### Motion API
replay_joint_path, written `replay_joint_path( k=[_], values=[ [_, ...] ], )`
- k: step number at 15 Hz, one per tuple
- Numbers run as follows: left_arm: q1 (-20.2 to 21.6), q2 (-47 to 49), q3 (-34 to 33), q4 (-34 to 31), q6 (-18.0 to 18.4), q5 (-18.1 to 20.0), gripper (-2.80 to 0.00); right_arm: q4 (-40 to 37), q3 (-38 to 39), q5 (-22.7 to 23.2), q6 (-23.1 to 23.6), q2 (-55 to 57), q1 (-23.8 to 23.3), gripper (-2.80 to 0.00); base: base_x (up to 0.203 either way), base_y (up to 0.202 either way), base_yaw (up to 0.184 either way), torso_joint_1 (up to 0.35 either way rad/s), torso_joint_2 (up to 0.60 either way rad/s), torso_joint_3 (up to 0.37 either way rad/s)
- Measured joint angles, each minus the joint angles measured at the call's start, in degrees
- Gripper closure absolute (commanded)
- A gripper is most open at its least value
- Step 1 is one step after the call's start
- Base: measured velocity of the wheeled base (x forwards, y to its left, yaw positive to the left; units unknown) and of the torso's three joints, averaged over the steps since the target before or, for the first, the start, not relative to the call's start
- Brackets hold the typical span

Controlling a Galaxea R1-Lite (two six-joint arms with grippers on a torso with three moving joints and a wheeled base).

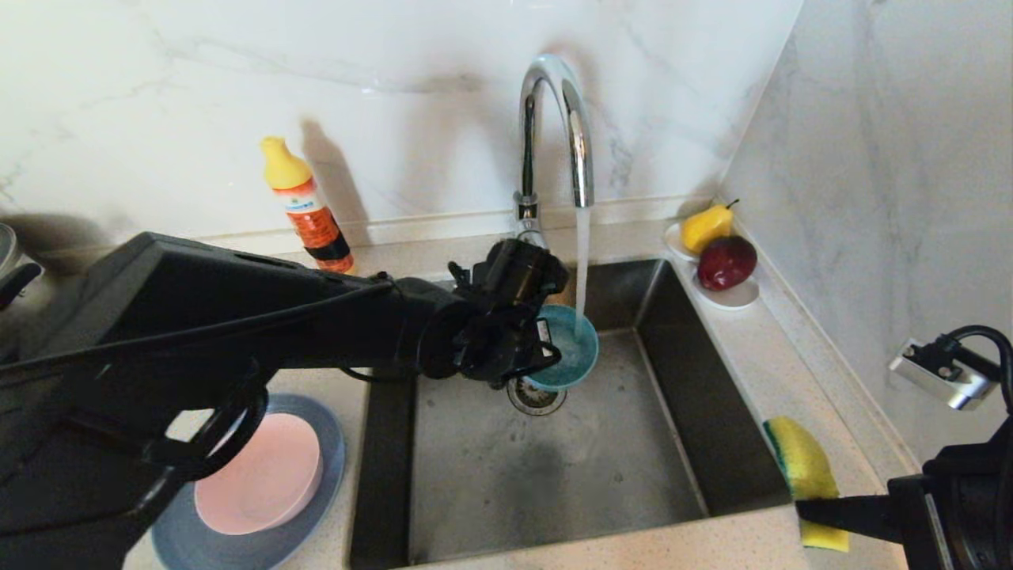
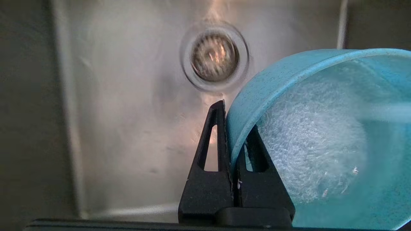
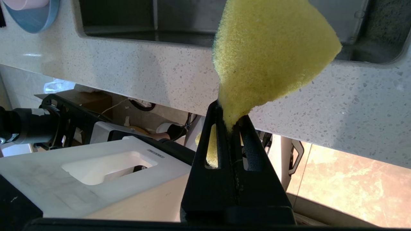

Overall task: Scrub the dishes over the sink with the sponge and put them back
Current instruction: Wash the bowl

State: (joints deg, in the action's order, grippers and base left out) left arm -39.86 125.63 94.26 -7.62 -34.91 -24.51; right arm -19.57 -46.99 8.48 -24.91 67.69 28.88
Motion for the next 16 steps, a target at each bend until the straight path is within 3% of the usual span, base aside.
replay_joint_path(
  k=[2, 8, 13, 16],
  values=[
    [0.7, -4.3, -5.8, 6.5, 3.3, -1.7, 0.0, 0.0, 0.4, 1.0, -0.1, 0.0, 0.0, 0.0, 0.0, 0.0, 0.0, 0.0, 0.0, 0.0],
    [2.2, -19.6, -27.2, 33.3, 18.1, -2.5, 0.0, 2.9, 2.6, 2.6, -0.1, 0.0, 0.0, 0.0, 0.0, 0.0, 0.0, 0.0, 0.0, 0.0],
    [2.3, -26.3, -37.8, 51.2, 23.2, -1.5, 0.0, 4.2, 3.9, 2.8, -0.1, 0.2, 0.0, 0.0, 0.0, 0.0, 0.0, 0.0, 0.0, 0.0],
    [2.2, -27.5, -43.2, 62.4, 27.5, 1.9, 0.0, 4.4, 4.0, 2.8, -0.1, 0.9, 0.0, 0.0, 0.0, 0.0, 0.0, 0.0, 0.0, 0.0]
  ],
)
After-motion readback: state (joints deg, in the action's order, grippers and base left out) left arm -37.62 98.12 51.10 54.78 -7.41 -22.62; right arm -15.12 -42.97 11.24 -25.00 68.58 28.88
